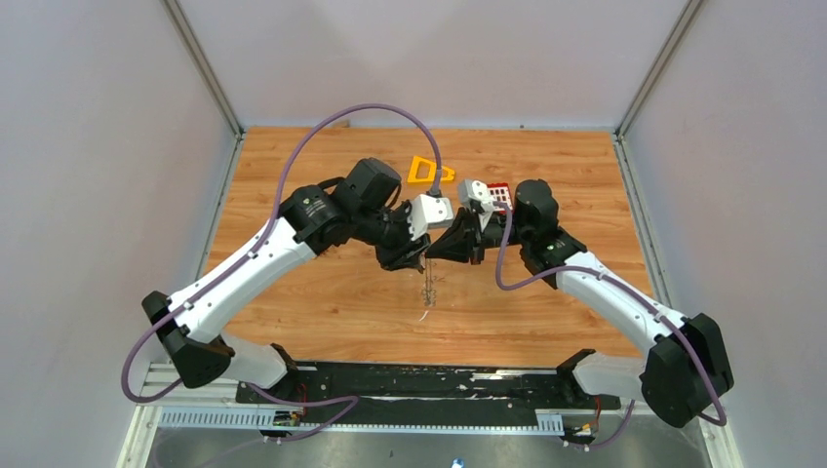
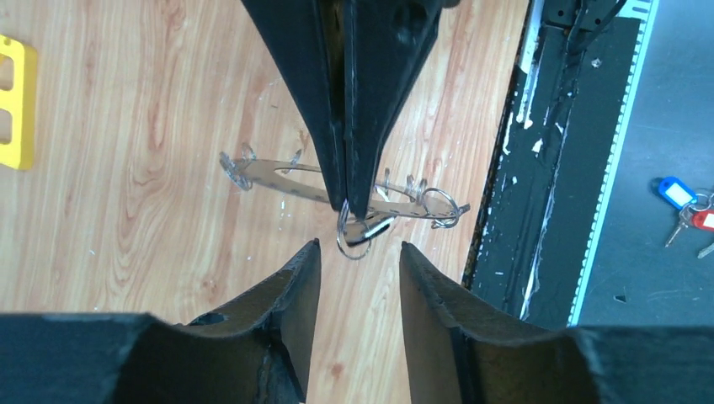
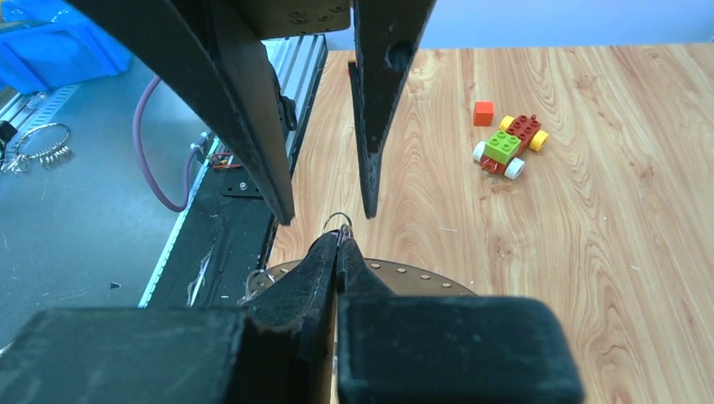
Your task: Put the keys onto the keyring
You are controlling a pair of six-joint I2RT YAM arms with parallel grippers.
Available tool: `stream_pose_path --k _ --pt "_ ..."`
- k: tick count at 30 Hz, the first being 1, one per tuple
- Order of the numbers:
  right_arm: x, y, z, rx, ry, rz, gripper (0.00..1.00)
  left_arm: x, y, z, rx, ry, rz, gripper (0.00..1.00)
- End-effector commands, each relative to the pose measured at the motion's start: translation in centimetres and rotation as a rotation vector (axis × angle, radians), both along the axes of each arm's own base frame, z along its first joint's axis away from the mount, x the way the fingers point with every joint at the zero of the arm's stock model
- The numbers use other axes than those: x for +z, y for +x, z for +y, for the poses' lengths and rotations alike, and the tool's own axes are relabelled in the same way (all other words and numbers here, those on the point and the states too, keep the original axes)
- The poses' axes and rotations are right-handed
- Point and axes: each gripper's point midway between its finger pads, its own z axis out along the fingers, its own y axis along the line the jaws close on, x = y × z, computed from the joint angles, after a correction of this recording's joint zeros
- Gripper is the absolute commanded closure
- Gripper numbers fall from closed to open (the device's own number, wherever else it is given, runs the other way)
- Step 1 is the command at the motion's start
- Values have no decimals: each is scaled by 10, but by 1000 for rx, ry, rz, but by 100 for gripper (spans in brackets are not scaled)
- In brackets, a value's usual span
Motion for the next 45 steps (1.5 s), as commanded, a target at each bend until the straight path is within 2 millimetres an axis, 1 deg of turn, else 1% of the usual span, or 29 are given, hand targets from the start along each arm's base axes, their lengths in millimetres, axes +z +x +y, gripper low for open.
stream_pose_path --k 1,6,9,12,18,23,31,35,37,40,45 --pt "32 -3 -5 3 49 -132 100 32 2 0 -23 -148 -112 51" --pt "32 -3 -8 6 40 -152 100 35 7 5 -2 -205 -151 51" --pt "32 -3 -8 7 37 -164 100 35 11 2 -2 -241 -164 55" --pt "31 -3 -9 4 33 -168 100 37 10 -3 -20 -277 -152 61" --pt "31 -3 -10 -1 30 -179 100 25 4 -12 -47 -277 -61 63" --pt "31 -4 -11 -4 30 -186 100 18 6 -15 -37 -265 -36 73" --pt "33 -4 -11 -9 30 -194 100 3 5 -18 -40 -233 26 81" --pt "32 -4 -11 -12 28 -195 100 0 4 -17 -43 -223 39 89" --pt "32 -3 -11 -15 28 -196 100 0 4 -17 -44 -222 42 92" --pt "32 -2 -11 -16 26 -196 100 -1 3 -16 -45 -218 46 93" --pt "32 -2 -11 -18 25 -199 100 -4 2 -14 -48 -213 47 93"
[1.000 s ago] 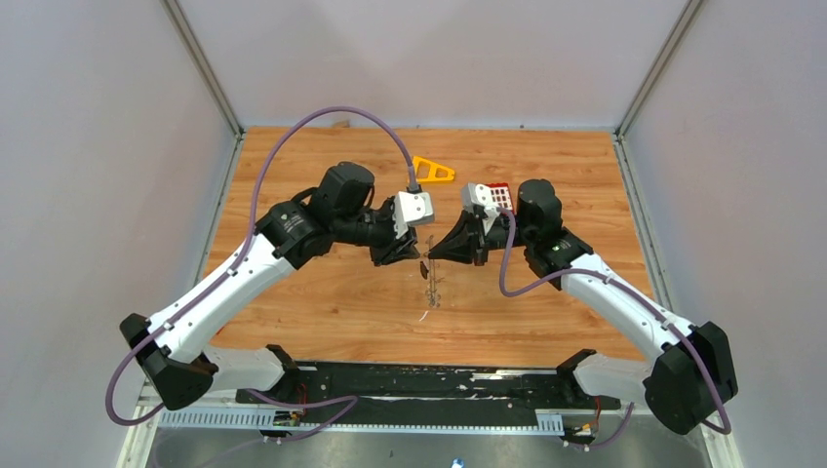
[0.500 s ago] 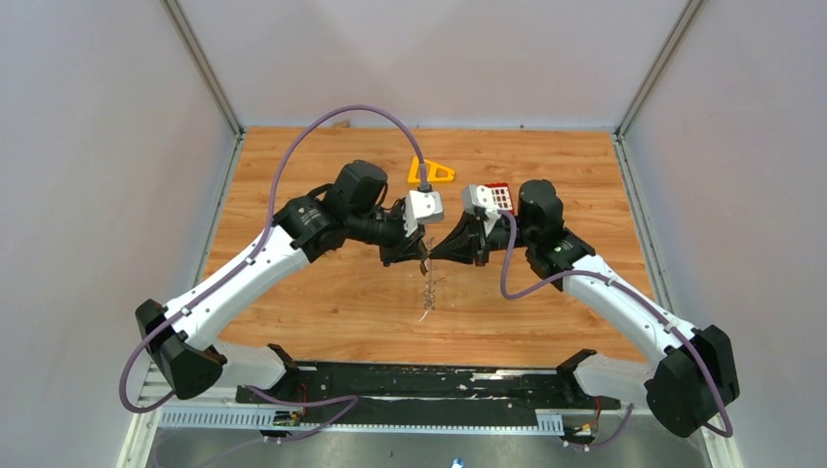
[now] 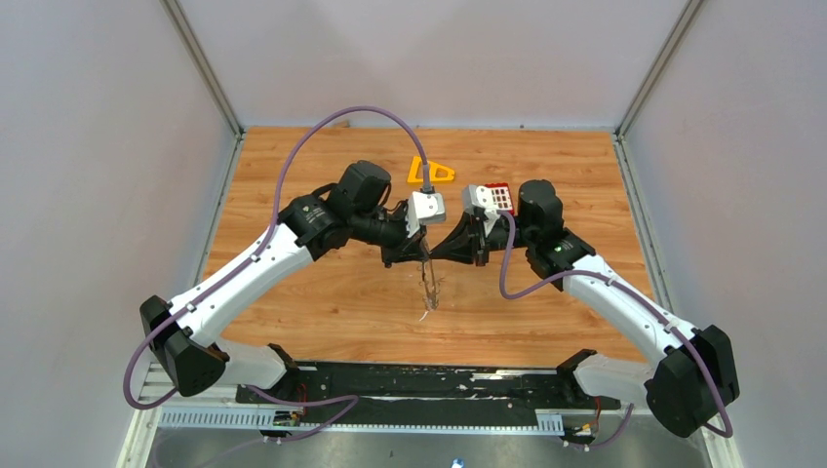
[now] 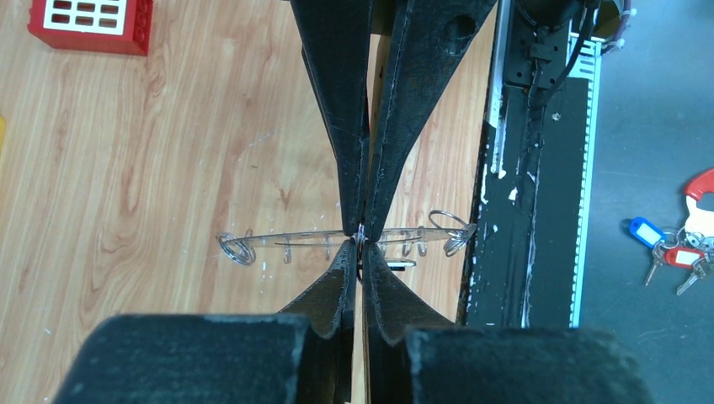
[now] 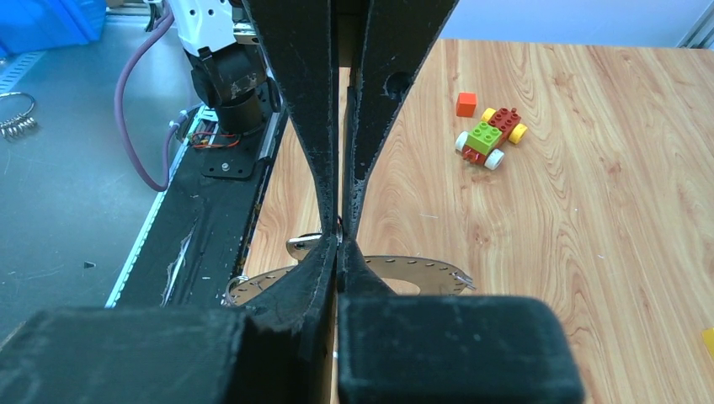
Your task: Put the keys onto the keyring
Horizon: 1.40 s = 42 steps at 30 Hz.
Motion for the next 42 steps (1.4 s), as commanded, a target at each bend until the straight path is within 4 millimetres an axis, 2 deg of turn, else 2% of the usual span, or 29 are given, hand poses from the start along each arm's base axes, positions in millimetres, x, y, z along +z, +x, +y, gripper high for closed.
stream_pose_path --k 1,5,10,15,29,42 --pt "31 0 -1 3 53 -108 100 2 -2 0 -9 -14 14 91" --pt "30 1 -1 1 51 -110 100 4 -2 2 -1 -18 8 79" --pt "30 1 -1 0 49 -109 100 6 0 6 10 -25 -9 74" --pt "30 1 -1 -1 50 -110 100 1 -2 8 2 -16 7 78" --pt "30 1 -1 -1 50 -108 100 -3 -3 0 -26 -15 49 100" --pt "33 -1 -2 3 60 -115 100 -9 -3 -4 -42 -7 75 100"
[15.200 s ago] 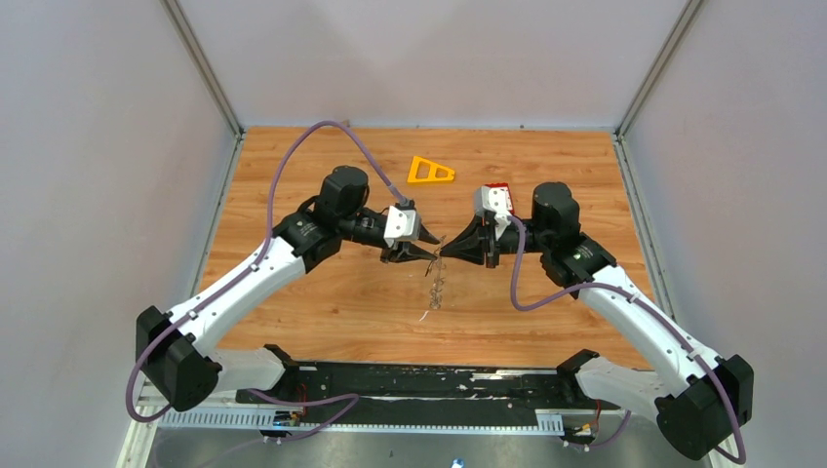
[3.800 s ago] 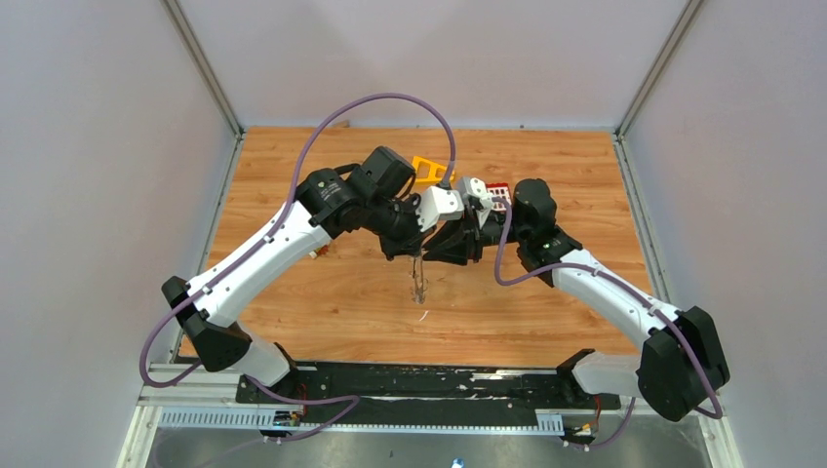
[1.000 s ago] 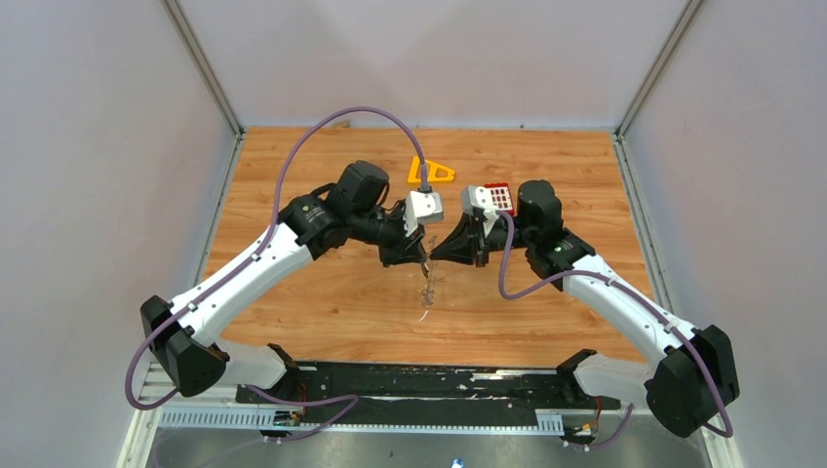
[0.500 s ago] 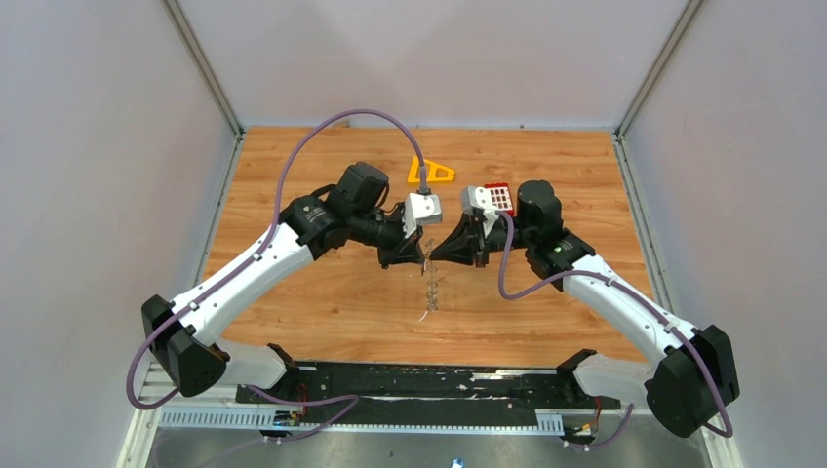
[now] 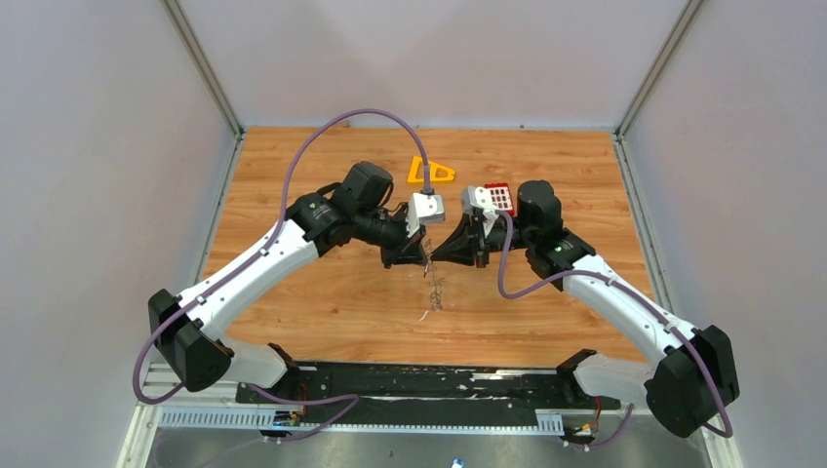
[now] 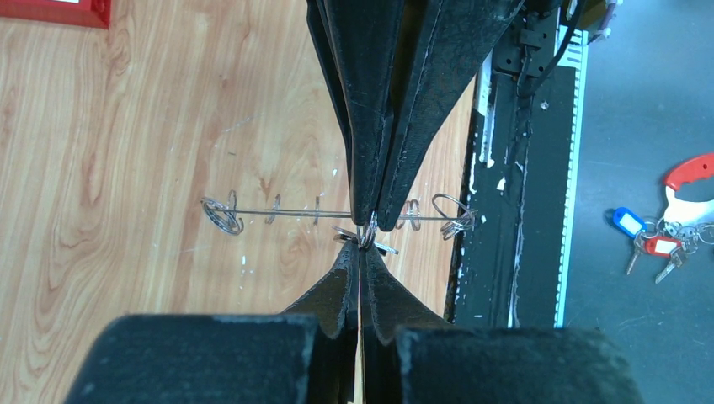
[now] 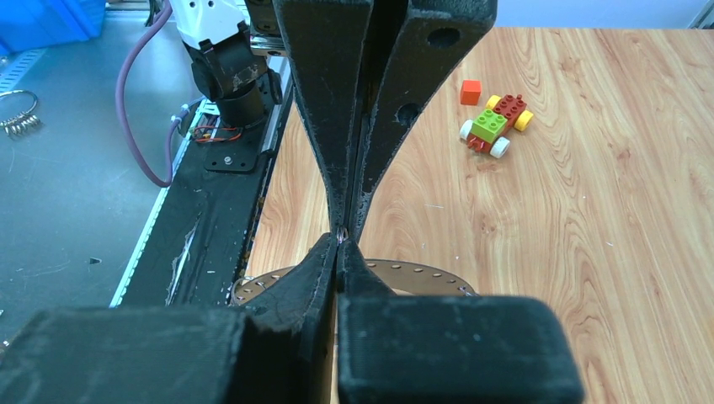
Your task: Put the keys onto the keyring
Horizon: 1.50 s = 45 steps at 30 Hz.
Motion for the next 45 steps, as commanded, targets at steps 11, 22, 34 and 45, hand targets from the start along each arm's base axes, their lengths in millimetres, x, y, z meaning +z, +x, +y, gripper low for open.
stream_pose_path --k 11,22,34,45 --pt "41 -1 -1 9 83 -143 100 7 -1 -4 -41 -25 -2 96" --pt "41 -2 -1 10 83 -143 100 3 -5 -1 -64 -24 13 98" --pt "42 -3 -1 16 89 -137 100 1 -5 -4 -89 -48 8 90" --pt "45 -5 -1 23 98 -139 100 16 -8 -13 -160 -173 -78 82"
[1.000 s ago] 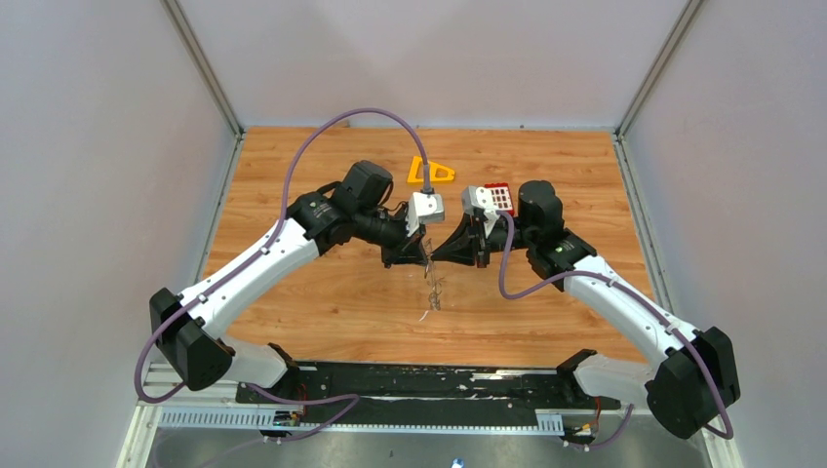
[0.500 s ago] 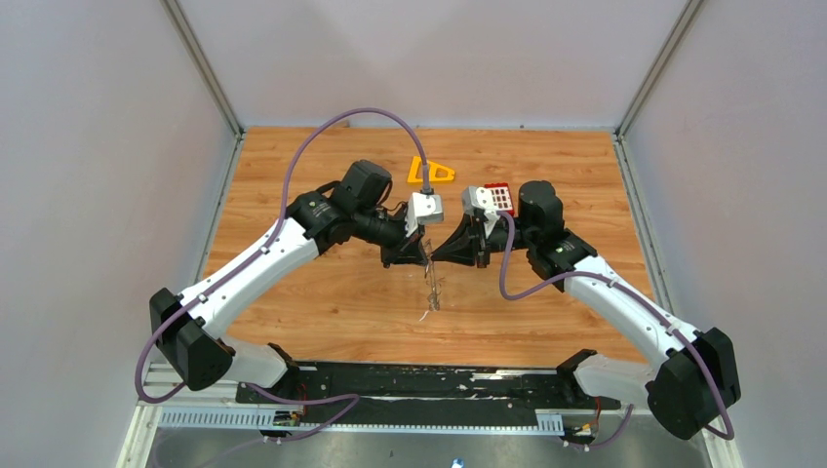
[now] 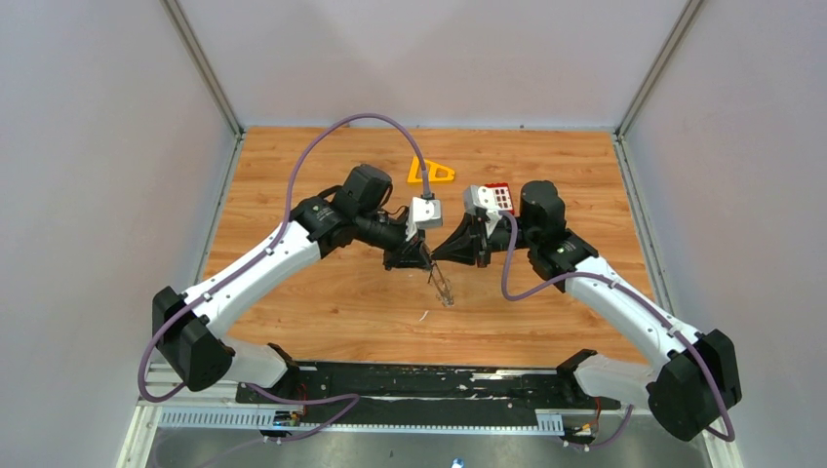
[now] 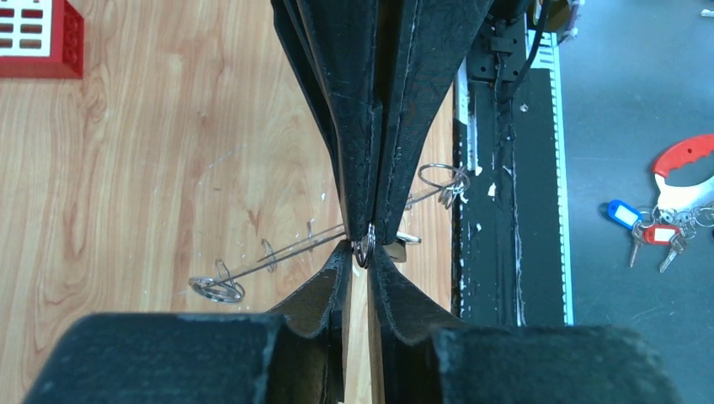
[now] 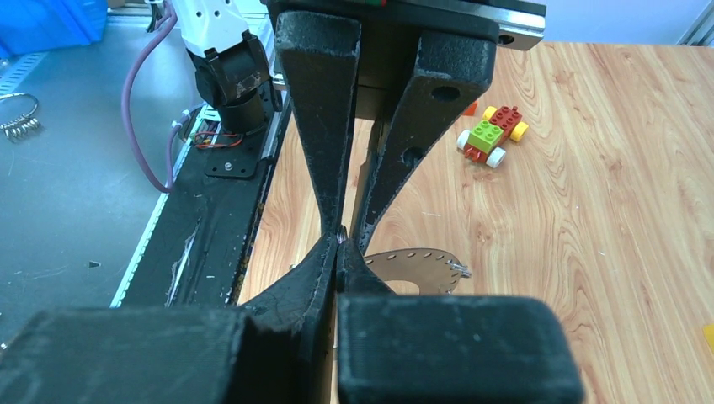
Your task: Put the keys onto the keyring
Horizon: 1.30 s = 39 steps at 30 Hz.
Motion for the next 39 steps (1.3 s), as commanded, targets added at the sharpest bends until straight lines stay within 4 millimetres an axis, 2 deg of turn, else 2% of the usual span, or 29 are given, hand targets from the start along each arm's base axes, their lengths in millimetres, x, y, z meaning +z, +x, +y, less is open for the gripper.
stream_pose_path --k 1,7,15,20,23,28,39 --pt "38 -3 -1 19 83 -123 100 24 -5 -8 -64 -116 -73 81" --pt "38 -3 -1 18 81 -123 100 31 -2 -9 -58 -131 -91 75" --pt "36 -2 -1 11 74 -131 100 41 2 8 -20 -110 -222 62" --pt "35 -2 0 17 74 -119 100 48 2 15 -13 -139 -326 47" --pt "34 -1 1 19 72 -108 100 49 4 16 -24 -163 -388 41" --pt "32 -1 1 23 70 -99 100 45 7 11 -70 -195 -462 42" --pt "30 0 2 25 66 -94 100 47 6 0 -102 -256 -472 56"
